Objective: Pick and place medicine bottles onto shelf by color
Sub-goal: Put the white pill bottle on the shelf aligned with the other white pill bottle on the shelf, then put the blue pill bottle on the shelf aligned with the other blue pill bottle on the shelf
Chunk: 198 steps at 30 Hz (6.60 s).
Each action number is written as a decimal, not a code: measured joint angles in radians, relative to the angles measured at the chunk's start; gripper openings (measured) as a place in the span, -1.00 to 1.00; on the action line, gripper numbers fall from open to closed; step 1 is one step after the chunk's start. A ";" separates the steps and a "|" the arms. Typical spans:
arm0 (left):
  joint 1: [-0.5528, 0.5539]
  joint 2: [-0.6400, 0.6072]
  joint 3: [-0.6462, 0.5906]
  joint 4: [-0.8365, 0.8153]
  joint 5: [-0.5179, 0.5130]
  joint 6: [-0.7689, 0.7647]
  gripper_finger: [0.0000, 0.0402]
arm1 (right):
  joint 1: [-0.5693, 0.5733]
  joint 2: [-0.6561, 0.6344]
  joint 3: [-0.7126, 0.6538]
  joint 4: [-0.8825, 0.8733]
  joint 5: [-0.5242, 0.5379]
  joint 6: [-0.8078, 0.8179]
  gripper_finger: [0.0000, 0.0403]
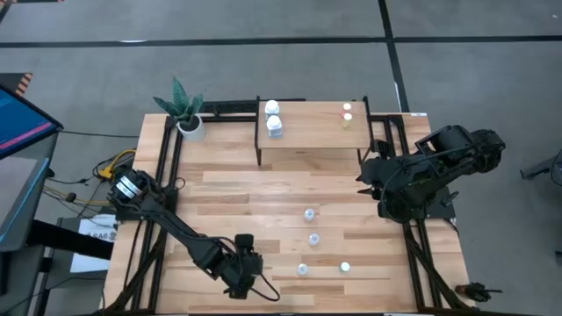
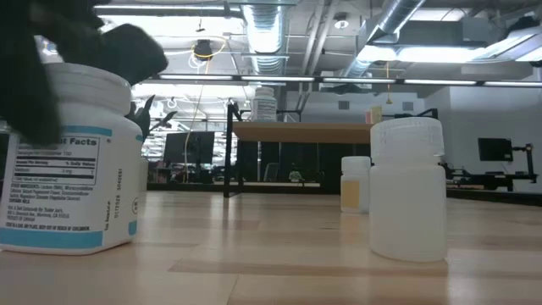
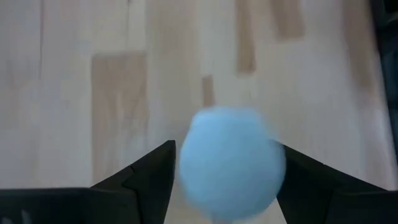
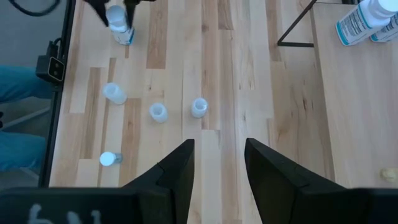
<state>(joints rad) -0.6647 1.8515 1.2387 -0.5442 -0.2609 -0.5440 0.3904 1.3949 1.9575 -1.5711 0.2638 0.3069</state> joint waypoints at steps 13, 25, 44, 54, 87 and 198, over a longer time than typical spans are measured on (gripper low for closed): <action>0.031 0.018 0.001 0.025 0.040 0.010 0.14 | 0.000 0.000 0.000 0.000 0.000 0.031 -0.19; 0.107 0.017 0.013 -0.001 0.151 0.010 -0.32 | 0.000 0.000 0.000 0.000 0.000 0.002 -0.19; 0.447 0.013 0.677 -0.766 -0.093 0.589 -0.32 | 0.002 0.000 0.000 0.000 -0.006 0.087 -0.19; 0.738 0.013 0.801 -0.752 0.012 0.847 -0.32 | 0.002 0.000 0.000 0.000 -0.031 0.069 -0.19; 1.075 0.106 0.785 -0.664 0.228 1.006 -0.27 | -0.001 -0.002 0.000 0.000 -0.031 -0.028 -0.19; 0.632 0.098 1.047 -1.027 0.236 0.723 0.02 | 0.435 0.083 -0.736 0.424 0.109 1.139 -0.19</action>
<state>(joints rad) -0.0330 1.9499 2.2852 -1.5711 -0.0250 0.1787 0.8256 1.4777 1.2219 -1.1472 0.3729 1.4460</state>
